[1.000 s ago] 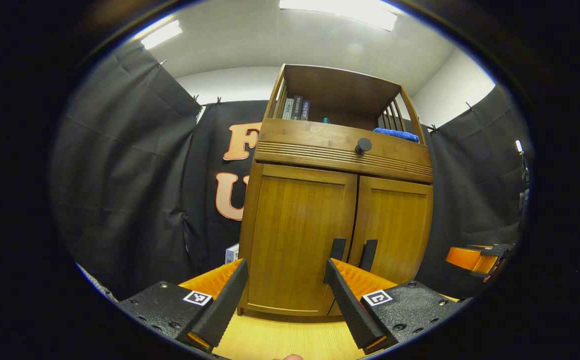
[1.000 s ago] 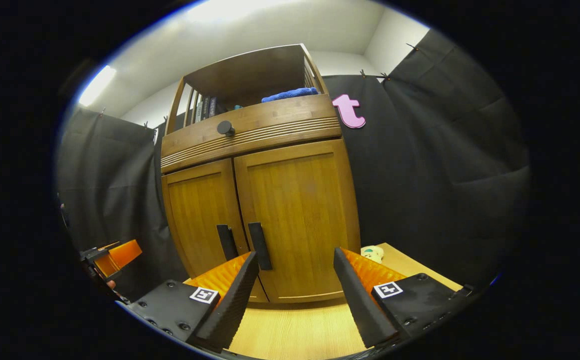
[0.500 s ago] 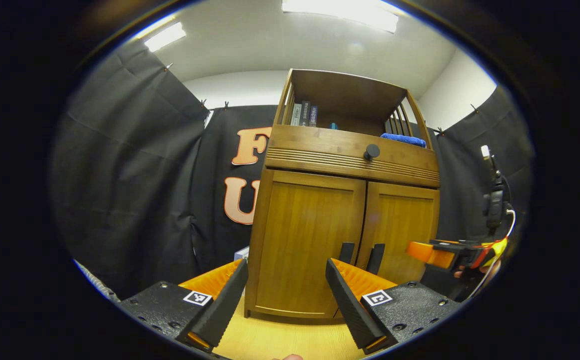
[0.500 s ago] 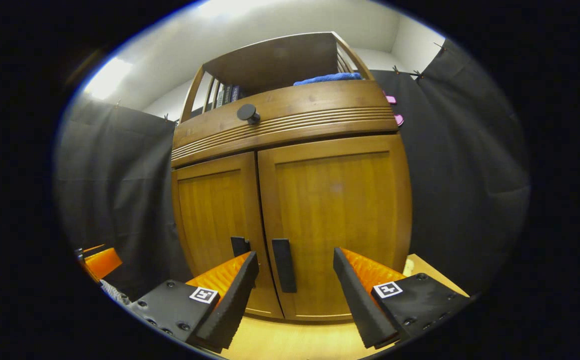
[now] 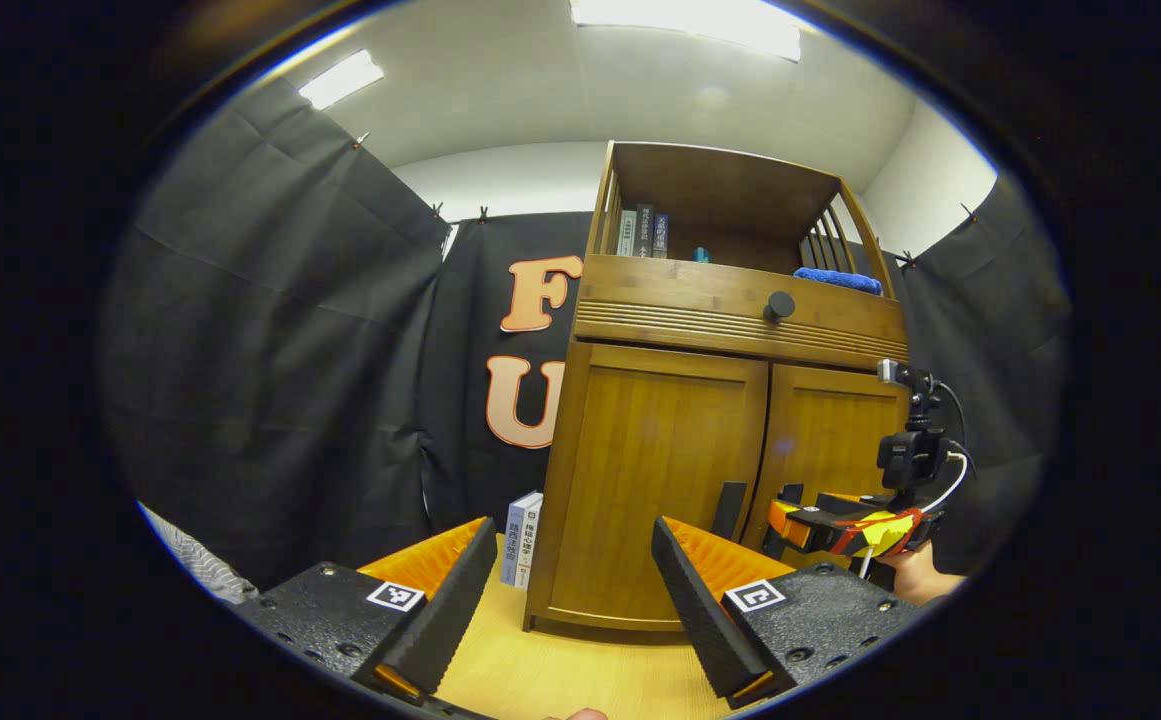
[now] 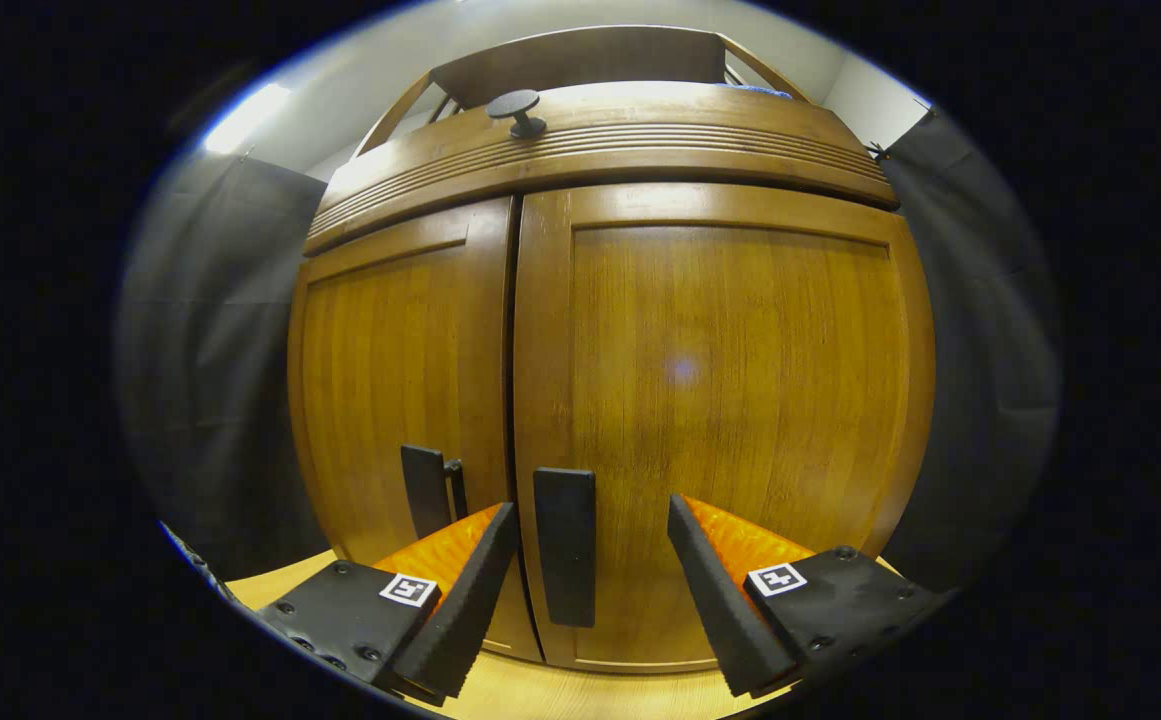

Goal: Open the right door of the double-door shoe cabinet with the right hand, and open the left door with the left hand.

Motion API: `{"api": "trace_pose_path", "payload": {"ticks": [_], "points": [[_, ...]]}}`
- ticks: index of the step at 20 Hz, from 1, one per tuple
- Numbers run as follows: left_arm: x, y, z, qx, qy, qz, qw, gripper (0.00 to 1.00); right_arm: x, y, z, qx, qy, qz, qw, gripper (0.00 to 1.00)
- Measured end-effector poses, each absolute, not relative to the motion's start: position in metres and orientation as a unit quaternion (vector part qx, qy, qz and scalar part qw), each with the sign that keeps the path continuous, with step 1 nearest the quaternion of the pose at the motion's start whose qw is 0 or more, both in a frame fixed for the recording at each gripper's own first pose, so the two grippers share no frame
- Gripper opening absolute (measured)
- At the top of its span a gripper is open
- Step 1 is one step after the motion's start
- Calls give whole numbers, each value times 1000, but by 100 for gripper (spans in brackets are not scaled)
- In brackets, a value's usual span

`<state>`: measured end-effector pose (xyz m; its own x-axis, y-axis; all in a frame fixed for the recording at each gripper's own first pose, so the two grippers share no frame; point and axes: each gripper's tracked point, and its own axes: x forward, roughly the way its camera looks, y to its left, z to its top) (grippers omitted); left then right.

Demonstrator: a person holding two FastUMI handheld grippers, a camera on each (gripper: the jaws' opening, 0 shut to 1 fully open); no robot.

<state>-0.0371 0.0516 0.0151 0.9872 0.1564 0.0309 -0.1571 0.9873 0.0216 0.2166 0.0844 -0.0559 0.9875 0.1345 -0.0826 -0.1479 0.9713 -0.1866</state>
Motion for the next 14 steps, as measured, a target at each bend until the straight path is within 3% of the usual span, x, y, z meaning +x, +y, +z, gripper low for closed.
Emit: {"api": "trace_pose_path", "payload": {"ticks": [1, 5, 7, 8, 10, 12, 14], "points": [[-38, 54, 15, 13, -15, 82, 996, 98, 222, 83, -61, -100, 38, 63, 992, 89], [-37, 59, 15, 12, -14, 86, 996, 98, 241, 78, -80, -114, 58, 40, 991, 90], [-37, 62, 15, 13, -14, 86, 996, 91, 240, 77, -78, -126, 42, 34, 990, 87], [-38, 62, 15, 14, -15, 85, 996, 98, 240, 76, -79, -131, 44, 26, 990, 79], [-37, 62, 15, 14, -14, 82, 996, 98, 239, 76, -86, -125, 54, 24, 990, 78], [-37, 62, 16, 14, -14, 78, 997, 92, 242, 84, -91, -98, 64, 40, 992, 77], [-37, 63, 16, 14, -15, 75, 997, 92, 242, 87, -99, -82, 84, 54, 992, 54]]}}
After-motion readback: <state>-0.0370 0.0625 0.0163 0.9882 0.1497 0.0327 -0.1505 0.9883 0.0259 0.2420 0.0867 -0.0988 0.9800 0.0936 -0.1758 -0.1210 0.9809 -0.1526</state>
